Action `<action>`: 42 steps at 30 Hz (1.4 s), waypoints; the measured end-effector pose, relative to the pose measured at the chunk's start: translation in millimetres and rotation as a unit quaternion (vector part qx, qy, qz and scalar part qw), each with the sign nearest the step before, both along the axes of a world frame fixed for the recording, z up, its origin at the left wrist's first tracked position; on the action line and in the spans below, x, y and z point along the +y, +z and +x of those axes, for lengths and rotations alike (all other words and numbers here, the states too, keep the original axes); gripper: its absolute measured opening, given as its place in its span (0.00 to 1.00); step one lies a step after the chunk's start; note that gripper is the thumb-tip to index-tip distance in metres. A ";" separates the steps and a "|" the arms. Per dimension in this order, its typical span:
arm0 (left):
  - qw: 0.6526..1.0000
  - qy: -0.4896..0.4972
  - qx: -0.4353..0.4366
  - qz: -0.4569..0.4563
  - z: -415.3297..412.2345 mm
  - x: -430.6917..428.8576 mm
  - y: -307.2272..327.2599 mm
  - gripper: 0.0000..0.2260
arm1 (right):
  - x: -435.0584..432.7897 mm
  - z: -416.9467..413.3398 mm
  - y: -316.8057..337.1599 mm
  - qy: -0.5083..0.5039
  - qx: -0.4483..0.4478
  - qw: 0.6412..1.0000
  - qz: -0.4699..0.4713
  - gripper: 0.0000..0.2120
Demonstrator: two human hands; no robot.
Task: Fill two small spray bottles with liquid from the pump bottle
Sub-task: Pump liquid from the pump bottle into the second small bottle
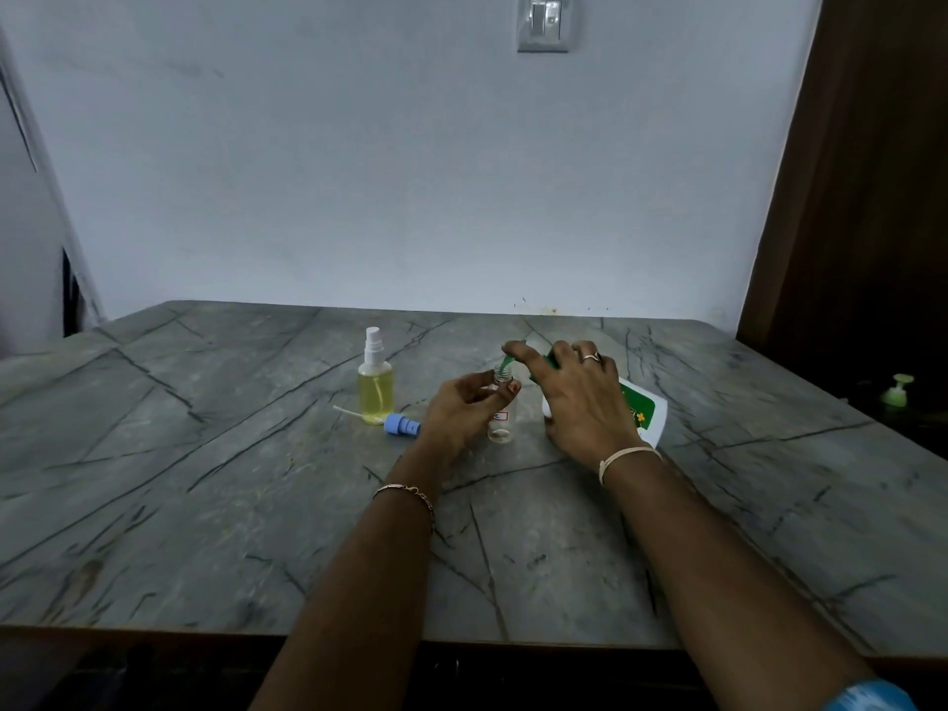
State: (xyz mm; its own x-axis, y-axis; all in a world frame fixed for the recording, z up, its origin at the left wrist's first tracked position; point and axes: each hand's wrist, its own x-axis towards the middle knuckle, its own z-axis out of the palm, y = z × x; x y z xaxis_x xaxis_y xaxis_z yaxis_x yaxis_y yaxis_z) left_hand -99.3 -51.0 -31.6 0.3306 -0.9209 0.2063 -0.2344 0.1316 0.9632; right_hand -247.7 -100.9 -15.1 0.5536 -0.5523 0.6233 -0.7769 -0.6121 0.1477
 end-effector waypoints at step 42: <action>0.999 -0.004 0.033 -0.002 -6.0 4.9 1.2 0.37 | 5.7 2.1 -0.3 -0.011 -0.013 1.000 0.002 0.40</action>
